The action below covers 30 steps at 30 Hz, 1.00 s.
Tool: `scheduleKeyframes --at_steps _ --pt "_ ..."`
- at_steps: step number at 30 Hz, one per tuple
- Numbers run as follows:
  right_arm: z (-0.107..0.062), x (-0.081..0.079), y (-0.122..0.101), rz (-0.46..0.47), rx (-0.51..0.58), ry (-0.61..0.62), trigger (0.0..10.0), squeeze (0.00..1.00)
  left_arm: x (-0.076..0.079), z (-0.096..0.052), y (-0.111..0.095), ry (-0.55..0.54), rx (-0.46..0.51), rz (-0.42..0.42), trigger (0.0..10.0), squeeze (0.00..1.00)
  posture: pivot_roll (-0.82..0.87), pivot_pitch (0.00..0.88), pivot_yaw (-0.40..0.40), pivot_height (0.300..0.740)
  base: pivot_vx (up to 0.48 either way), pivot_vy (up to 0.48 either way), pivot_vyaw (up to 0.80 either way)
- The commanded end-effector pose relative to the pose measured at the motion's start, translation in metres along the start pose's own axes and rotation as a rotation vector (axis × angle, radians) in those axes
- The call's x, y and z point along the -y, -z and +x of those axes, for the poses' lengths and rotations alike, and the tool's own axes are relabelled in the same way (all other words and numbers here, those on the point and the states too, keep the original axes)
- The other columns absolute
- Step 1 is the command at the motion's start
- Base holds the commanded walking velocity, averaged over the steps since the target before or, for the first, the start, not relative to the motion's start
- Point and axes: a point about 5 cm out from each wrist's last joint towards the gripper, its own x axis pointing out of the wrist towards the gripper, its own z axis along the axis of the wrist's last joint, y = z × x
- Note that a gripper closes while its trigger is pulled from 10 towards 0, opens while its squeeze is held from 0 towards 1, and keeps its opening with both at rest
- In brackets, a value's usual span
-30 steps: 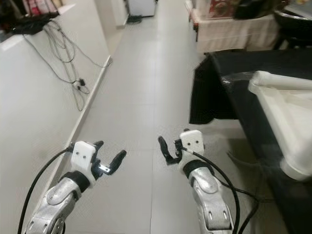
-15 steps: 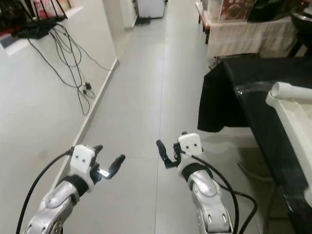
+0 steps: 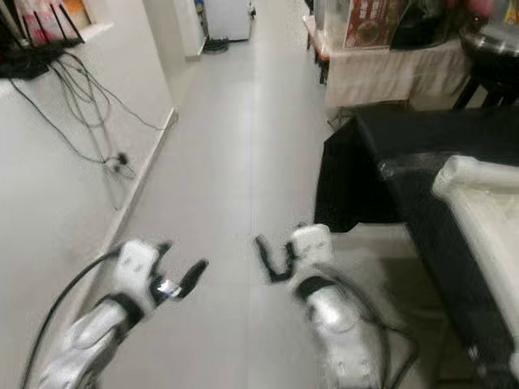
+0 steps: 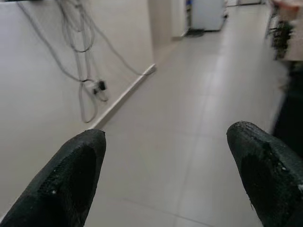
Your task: Building children table
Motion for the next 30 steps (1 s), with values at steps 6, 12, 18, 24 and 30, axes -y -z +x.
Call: scheduleKeyframes --at_steps 6,12,18,24,30 --pt "-0.0014 -0.0008 0.0028 0.005 -0.005 -0.008 10.0 0.00 -0.0026 -0.0028 0.0048 -0.005 -0.023 -0.002 10.0 0.00 -0.09 0.093 0.067 0.740 0.000 0.000 0.00" --pt "-0.0017 -0.0009 0.0027 0.009 -0.004 -0.009 10.0 0.00 -0.0025 -0.0034 0.0046 -0.003 -0.023 -0.004 10.0 0.00 -0.09 0.095 0.067 0.740 0.046 0.000 0.00" --pt "-0.0014 -0.0012 0.0026 0.012 -0.004 -0.011 10.0 0.00 -0.0029 -0.0036 0.0042 -0.004 -0.022 -0.002 10.0 0.00 -0.09 0.097 0.067 0.740 0.279 0.000 0.00" --pt "-0.0012 -0.0011 0.0024 0.015 -0.004 -0.011 10.0 0.00 -0.0032 -0.0036 0.0037 -0.003 -0.020 -0.001 10.0 0.00 -0.09 0.099 0.067 0.740 0.323 0.000 0.00" --pt "-0.0006 -0.0012 0.0022 0.018 -0.003 -0.011 10.0 0.00 -0.0037 -0.0032 0.0034 -0.002 -0.020 -0.002 10.0 0.00 -0.08 0.101 0.071 0.740 0.328 0.000 0.00"
